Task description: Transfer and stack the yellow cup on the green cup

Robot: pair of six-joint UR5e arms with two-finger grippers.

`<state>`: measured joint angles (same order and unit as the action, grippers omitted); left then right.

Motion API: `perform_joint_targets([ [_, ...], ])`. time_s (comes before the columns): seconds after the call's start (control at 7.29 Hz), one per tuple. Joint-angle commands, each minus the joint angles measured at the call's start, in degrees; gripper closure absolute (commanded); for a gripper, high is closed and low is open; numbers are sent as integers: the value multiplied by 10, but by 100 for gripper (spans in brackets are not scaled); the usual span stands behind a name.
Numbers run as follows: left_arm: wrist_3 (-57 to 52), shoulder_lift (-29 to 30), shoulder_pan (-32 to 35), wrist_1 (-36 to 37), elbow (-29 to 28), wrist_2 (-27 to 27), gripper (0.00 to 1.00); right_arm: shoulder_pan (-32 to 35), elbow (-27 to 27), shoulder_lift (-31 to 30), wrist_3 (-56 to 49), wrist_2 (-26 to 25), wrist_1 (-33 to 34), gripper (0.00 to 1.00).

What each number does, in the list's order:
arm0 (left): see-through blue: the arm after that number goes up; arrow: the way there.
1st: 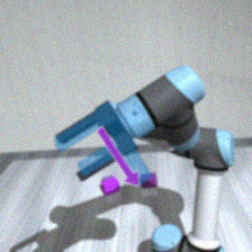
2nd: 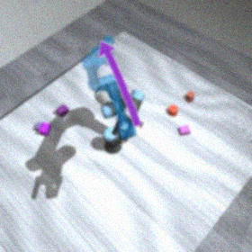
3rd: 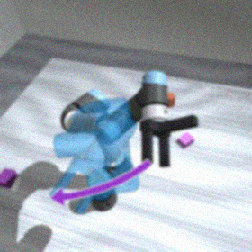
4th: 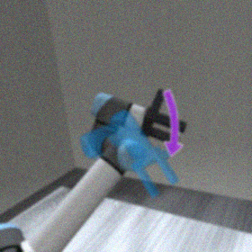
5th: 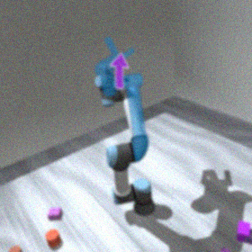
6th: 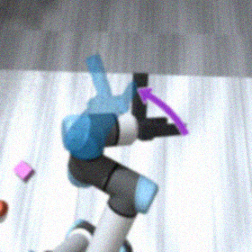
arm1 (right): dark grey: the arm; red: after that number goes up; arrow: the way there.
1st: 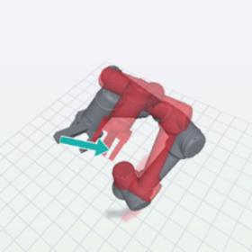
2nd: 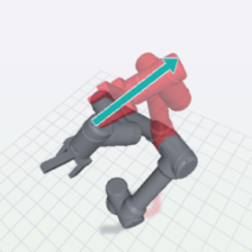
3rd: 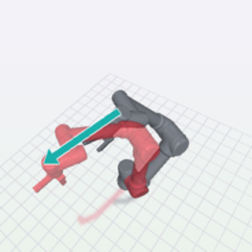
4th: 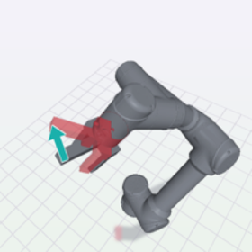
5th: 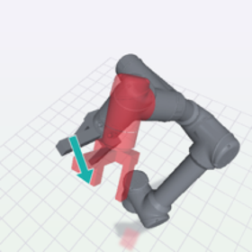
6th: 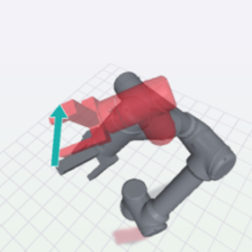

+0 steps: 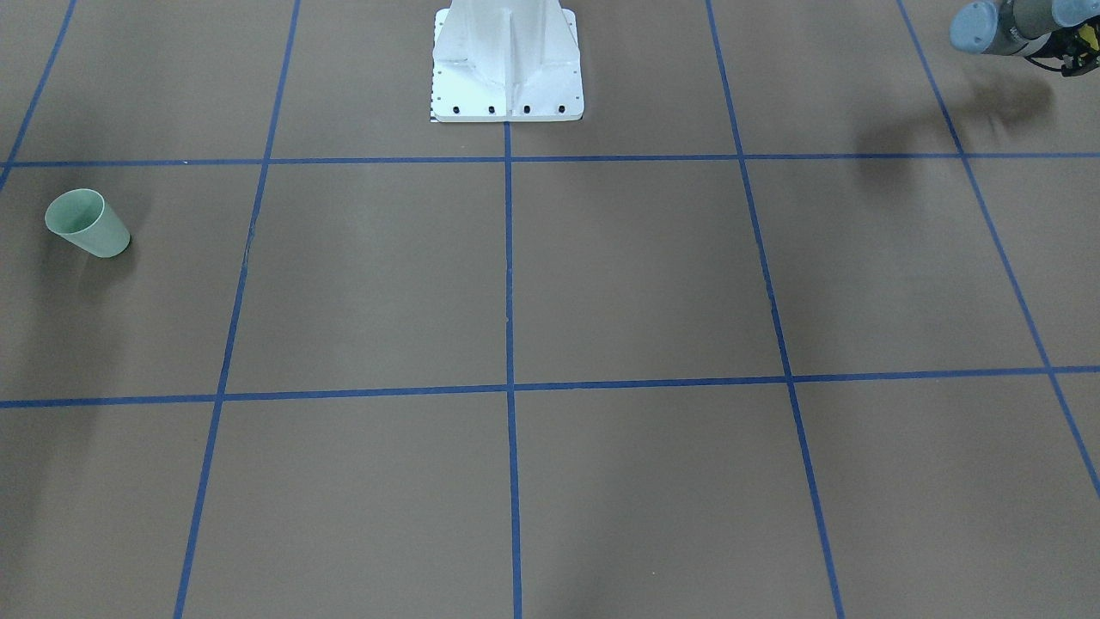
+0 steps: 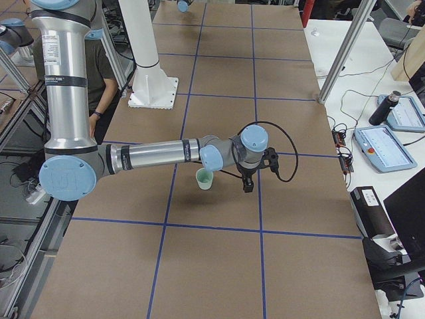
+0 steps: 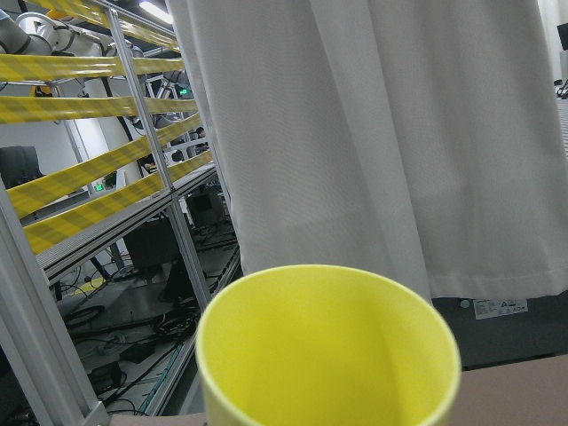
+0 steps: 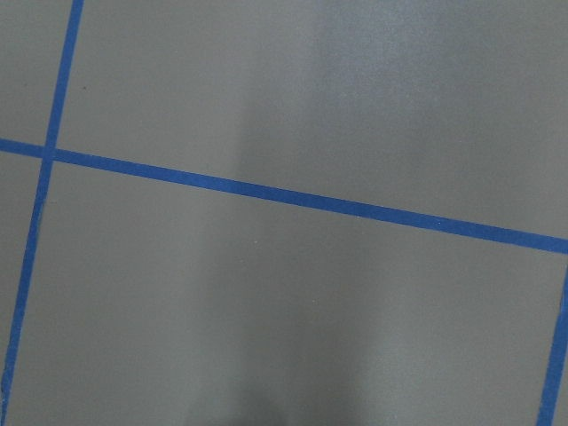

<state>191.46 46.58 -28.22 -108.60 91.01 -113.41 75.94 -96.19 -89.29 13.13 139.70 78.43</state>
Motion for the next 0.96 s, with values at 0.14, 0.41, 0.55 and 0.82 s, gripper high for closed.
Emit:
perform_joint_targets([
  [0.14, -12, 0, 49, -2, 3, -2, 46, 0, 0, 2, 1, 0, 1, 0],
  [0.41, 0, 0, 83, -2, 3, 42, 46, 0, -1, 3, 1, 1, 1, 0],
  [0.55, 4, 1, 109, -2, 4, 53, 45, 0, -1, 3, 1, 1, 1, 0],
  [0.82, 3, 0, 172, -2, 15, 95, 45, 0, -3, 7, 1, 1, 7, 0],
])
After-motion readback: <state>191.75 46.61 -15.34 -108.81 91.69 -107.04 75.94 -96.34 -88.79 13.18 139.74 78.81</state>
